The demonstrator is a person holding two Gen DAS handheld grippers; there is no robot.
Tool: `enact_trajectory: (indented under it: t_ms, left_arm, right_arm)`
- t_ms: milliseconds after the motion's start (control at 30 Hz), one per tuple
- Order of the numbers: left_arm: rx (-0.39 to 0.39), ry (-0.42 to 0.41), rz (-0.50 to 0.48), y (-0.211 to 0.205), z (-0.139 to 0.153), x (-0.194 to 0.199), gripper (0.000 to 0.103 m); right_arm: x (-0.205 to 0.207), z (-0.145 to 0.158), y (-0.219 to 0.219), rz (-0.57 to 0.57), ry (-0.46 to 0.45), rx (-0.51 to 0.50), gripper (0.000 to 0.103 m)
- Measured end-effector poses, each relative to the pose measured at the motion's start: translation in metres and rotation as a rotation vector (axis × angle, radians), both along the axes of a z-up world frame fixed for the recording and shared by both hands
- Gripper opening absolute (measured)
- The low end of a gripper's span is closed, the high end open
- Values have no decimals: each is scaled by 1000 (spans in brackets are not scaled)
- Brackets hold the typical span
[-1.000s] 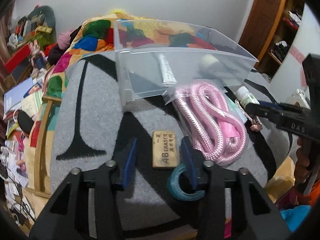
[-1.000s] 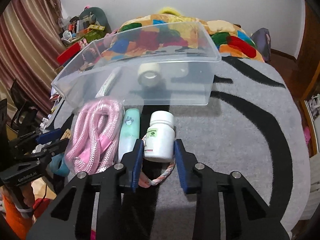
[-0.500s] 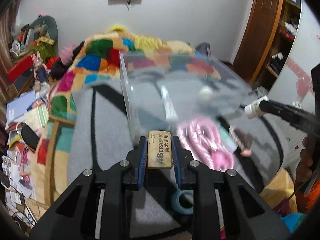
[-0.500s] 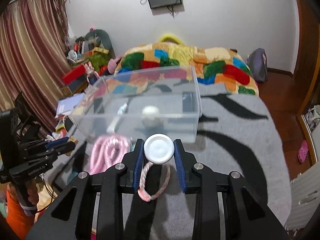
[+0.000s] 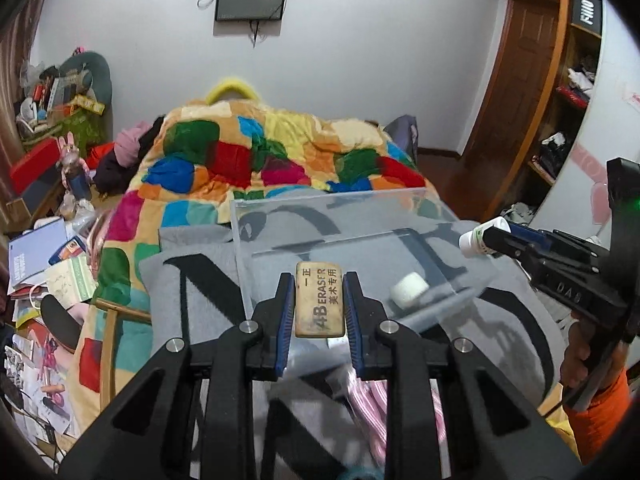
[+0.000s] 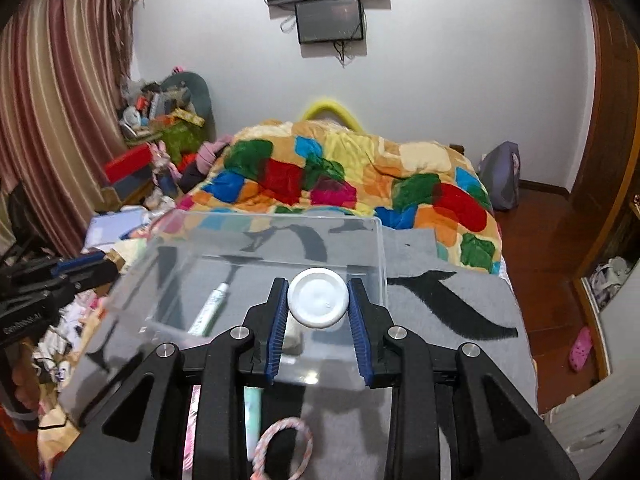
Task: Organize objects
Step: 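Place the eraser in the box with the left tool while the right drops the pill bottle in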
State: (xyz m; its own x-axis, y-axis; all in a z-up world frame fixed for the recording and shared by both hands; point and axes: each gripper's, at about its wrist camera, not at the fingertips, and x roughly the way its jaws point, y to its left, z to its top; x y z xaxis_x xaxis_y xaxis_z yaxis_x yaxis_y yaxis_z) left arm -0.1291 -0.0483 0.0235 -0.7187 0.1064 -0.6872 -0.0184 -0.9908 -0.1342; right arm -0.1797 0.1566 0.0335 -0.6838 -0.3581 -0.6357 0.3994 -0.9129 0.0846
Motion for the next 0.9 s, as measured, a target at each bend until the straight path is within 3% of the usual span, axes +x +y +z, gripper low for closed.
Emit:
enact_trajectory:
  t_ms: [333,533,633,833,900]
  left_arm:
    - [3,-107,5,2,-39,-40,24]
    - [-16,-92,-10,7,-32,-33,25]
    - [-28,-49,-13,9,-16,-20,31]
    - [-61,16,-4,10,2,12,57]
    - [-68,17,-6,10,1,23,59]
  right_arm:
    - [-25,-39,-16,3,-86,93,27]
    - [-17,-35,-19,33,-85,121,29]
    - [-6,-21,-17,45,-53,107,32]
    - [21,-1,-8,76,-15,65,40]
    - [29,0,-6,82,-14,58,44]
